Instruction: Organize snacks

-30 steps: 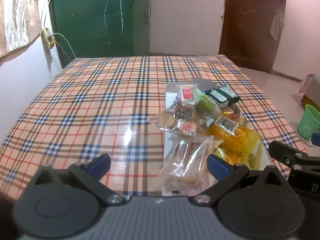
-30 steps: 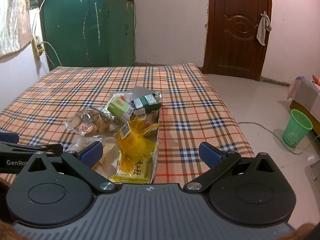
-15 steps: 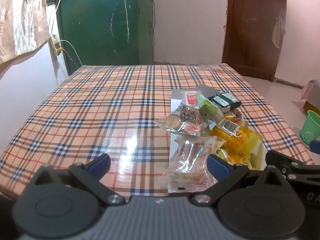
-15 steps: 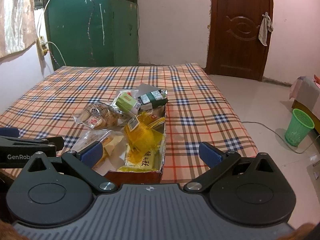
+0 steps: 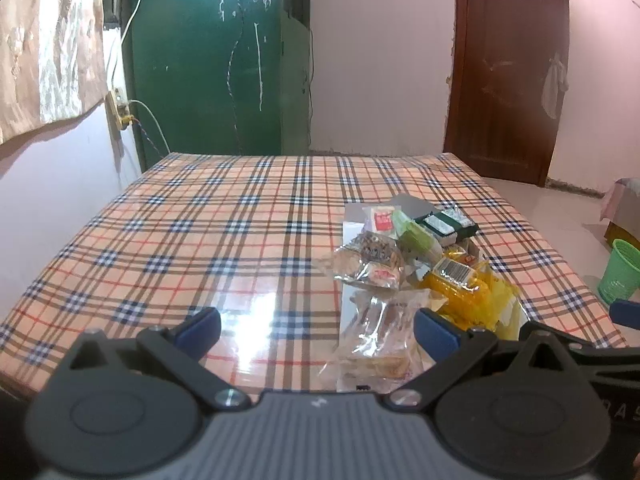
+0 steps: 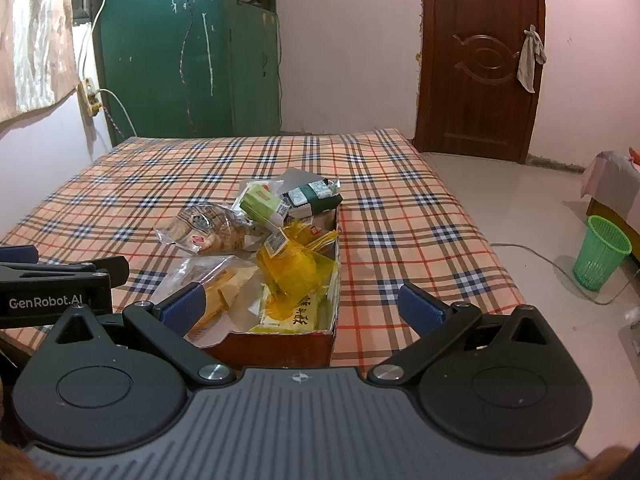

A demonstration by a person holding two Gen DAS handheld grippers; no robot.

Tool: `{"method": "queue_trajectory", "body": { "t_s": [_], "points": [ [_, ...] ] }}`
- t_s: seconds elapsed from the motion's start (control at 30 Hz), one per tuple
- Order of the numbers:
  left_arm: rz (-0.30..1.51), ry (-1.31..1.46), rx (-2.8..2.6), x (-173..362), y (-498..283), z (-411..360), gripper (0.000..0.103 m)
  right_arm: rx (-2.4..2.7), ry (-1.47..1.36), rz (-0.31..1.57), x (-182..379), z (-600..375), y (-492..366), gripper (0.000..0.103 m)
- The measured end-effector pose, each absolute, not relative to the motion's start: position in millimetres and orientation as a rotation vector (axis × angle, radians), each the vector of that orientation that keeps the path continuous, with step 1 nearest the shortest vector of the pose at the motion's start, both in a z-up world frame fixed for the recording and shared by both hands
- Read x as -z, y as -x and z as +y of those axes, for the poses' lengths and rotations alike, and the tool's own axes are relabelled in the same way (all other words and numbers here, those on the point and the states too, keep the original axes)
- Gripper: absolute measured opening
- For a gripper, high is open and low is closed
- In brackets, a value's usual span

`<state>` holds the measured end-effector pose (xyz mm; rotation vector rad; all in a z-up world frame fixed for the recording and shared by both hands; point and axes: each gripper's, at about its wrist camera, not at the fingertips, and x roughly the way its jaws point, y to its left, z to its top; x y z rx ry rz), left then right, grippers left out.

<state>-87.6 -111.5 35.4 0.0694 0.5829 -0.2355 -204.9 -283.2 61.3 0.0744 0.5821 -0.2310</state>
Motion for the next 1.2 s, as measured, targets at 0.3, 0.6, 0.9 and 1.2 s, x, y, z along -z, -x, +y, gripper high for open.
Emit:
{"method": "queue_trajectory", "body": {
  "t_s": [0.3, 0.6, 0.9, 1.2],
  "points": [
    [0.565, -0.063, 0.231, -38.3, 89.2, -110.3, 0.101, 0.23, -0.081, 0.573, -61.9, -284.2, 206.2, 0.103],
    [0.573, -0.064, 0.226, -38.1, 88.9, -110.4, 0.101, 0.23, -0.083, 0.572, -61.3, -284.7, 206.6, 0.103],
    [0.574, -0.073, 0.228, -37.6, 88.7, -111.5, 0.101, 0.233, -0.088, 0.573, -60.1, -285.8, 206.6, 0.103],
    [0.579, -0.075, 0.236, -38.2, 89.4, -112.8, 0.101, 0.247, -0.091, 0.572, -60.4, -284.0, 208.9, 0.103]
  ]
}}
